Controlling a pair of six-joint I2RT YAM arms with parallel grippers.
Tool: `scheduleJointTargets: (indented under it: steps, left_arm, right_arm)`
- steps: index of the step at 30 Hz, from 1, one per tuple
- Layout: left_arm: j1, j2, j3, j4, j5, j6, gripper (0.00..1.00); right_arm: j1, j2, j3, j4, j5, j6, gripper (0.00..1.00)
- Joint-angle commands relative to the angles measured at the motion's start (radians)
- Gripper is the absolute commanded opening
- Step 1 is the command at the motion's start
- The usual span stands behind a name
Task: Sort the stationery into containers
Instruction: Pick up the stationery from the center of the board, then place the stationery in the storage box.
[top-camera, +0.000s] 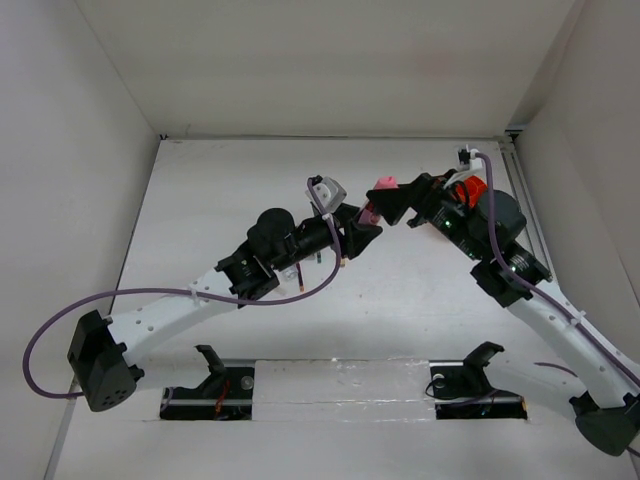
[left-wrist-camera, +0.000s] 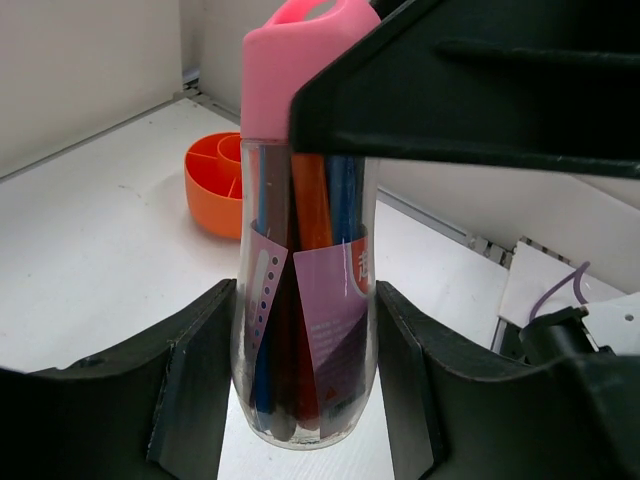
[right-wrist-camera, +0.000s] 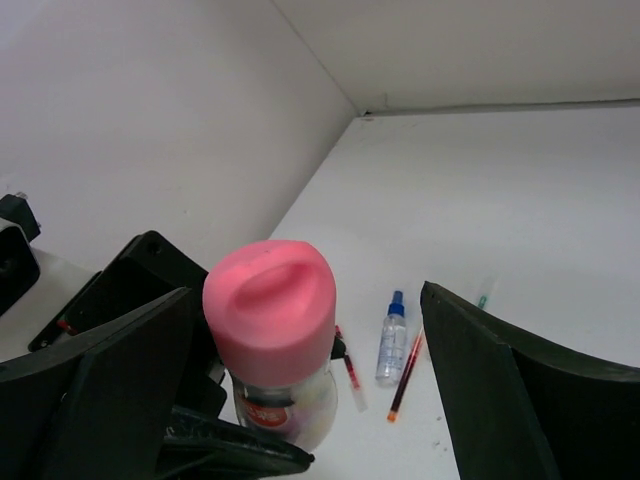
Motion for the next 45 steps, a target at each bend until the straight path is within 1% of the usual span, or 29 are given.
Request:
scheduleJointTargets:
  steps: [1, 3, 4, 6, 9, 10, 11, 12, 14, 15, 16, 17, 18, 19, 23, 24, 26, 27, 28, 31, 32, 34, 35, 37, 39, 41, 42, 43, 45]
  left_arm:
    - [-0.004, -0.015, 0.024, 0.097, 0.044, 0.012, 0.0]
    - [-0.004, -0.015, 0.024, 0.106, 0.044, 0.012, 0.0]
    - [-0.004, -0.015, 0.024, 0.106, 0.044, 0.012, 0.0]
    - [-0.004, -0.006, 0.033, 0.106, 0.033, 0.012, 0.0]
    - [-0.004, -0.006, 0.033, 0.106, 0.024, 0.012, 0.0]
    - [-0.004, -0.006, 0.033, 0.106, 0.015, 0.012, 0.0]
    - [-0.004, -0.006, 0.033, 0.106, 0.015, 0.021, 0.0]
    - [-0.004, -0.006, 0.033, 0.106, -0.008, 0.021, 0.0]
    - [-0.004, 0.005, 0.042, 0.094, -0.033, 0.011, 0.0]
    - [-0.004, 0.005, 0.042, 0.094, -0.068, 0.01, 0.11]
    - [-0.004, 0.005, 0.042, 0.094, -0.088, -0.012, 0.48]
    - [-0.004, 0.005, 0.042, 0.085, -0.111, -0.025, 0.71]
    - [-0.004, -0.004, 0.042, 0.065, -0.134, -0.035, 0.97]
    - [-0.004, -0.004, 0.042, 0.054, -0.159, -0.036, 1.0]
    - [-0.004, -0.039, 0.062, -0.026, -0.229, -0.086, 1.0]
    - [-0.004, -0.05, 0.076, -0.077, -0.249, -0.104, 1.0]
    - [-0.004, -0.059, 0.091, -0.144, -0.335, -0.175, 1.0]
    - [-0.004, -0.071, 0.107, -0.18, -0.364, -0.199, 1.0]
    - [-0.004, -0.081, 0.119, -0.26, -0.393, -0.222, 1.0]
    - [-0.004, -0.13, 0.119, -0.358, -0.513, -0.293, 1.0]
    - [-0.004, -0.143, 0.119, -0.441, -0.592, -0.316, 1.0]
    - [-0.004, -0.174, 0.159, -0.565, -0.68, -0.431, 1.0]
    - [0.009, -0.186, 0.176, -0.704, -0.714, -0.475, 1.0]
    - [0.026, -0.211, 0.205, -0.815, -0.749, -0.541, 1.0]
    - [0.048, -0.251, 0.228, -0.927, -0.746, -0.551, 1.0]
    - [0.048, -0.285, 0.243, -1.001, -0.778, -0.551, 1.0]
    - [0.048, -0.297, 0.243, -1.071, -0.801, -0.551, 1.0]
    - [0.048, -0.311, 0.243, -1.093, -0.85, -0.551, 1.0]
    - [0.048, -0.344, 0.234, -1.144, -0.886, -0.534, 1.0]
  right_arm:
    - [0.028, 0.032, 0.022, 0.11, -0.008, 0.019, 0.99]
    - [0.039, 0.046, 0.022, 0.122, -0.018, 0.03, 0.99]
    - [0.039, 0.059, 0.022, 0.134, -0.031, 0.04, 0.96]
    - [0.039, 0.069, 0.013, 0.143, -0.031, 0.04, 0.87]
    - [0.039, 0.069, 0.012, 0.154, -0.031, 0.05, 0.48]
    - [0.039, 0.069, 0.012, 0.154, -0.031, 0.05, 0.23]
    - [0.039, 0.069, 0.012, 0.154, -0.031, 0.05, 0.11]
    - [0.039, 0.069, 0.012, 0.154, -0.031, 0.05, 0.02]
    - [0.039, 0.069, 0.012, 0.154, -0.031, 0.05, 0.0]
    - [0.039, 0.069, 0.012, 0.154, -0.031, 0.038, 0.0]
    - [0.039, 0.069, 0.012, 0.154, -0.019, 0.037, 0.0]
    - [0.039, 0.069, 0.012, 0.154, -0.019, 0.022, 0.0]
    - [0.023, 0.069, 0.012, 0.154, -0.019, 0.004, 0.0]
    - [0.01, 0.069, 0.012, 0.154, -0.019, 0.004, 0.0]
    - [-0.122, 0.108, 0.025, 0.154, -0.082, -0.053, 0.0]
    - [-0.145, 0.119, 0.035, 0.154, -0.096, -0.068, 0.0]
    - [-0.199, 0.168, 0.06, 0.154, -0.138, -0.125, 0.0]
    - [-0.258, 0.188, 0.083, 0.154, -0.161, -0.148, 0.0]
    - [-0.288, 0.232, 0.098, 0.154, -0.191, -0.179, 0.0]
    - [-0.414, 0.297, 0.156, 0.154, -0.313, -0.314, 0.0]
    - [-0.443, 0.329, 0.157, 0.154, -0.329, -0.379, 0.0]
    - [-0.513, 0.339, 0.157, 0.154, -0.291, -0.43, 0.0]
    - [-0.529, 0.349, 0.157, 0.163, -0.257, -0.462, 0.0]
    - [-0.559, 0.362, 0.144, 0.232, -0.155, -0.487, 0.0]
    - [-0.587, 0.404, 0.169, 0.232, -0.14, -0.518, 0.0]
    - [-0.641, 0.435, 0.193, 0.232, -0.149, -0.527, 0.0]
    - [-0.656, 0.457, 0.193, 0.232, -0.162, -0.527, 0.0]
    - [-0.668, 0.469, 0.204, 0.232, -0.162, -0.527, 0.0]
    - [-0.692, 0.495, 0.204, 0.232, -0.14, -0.538, 0.0]
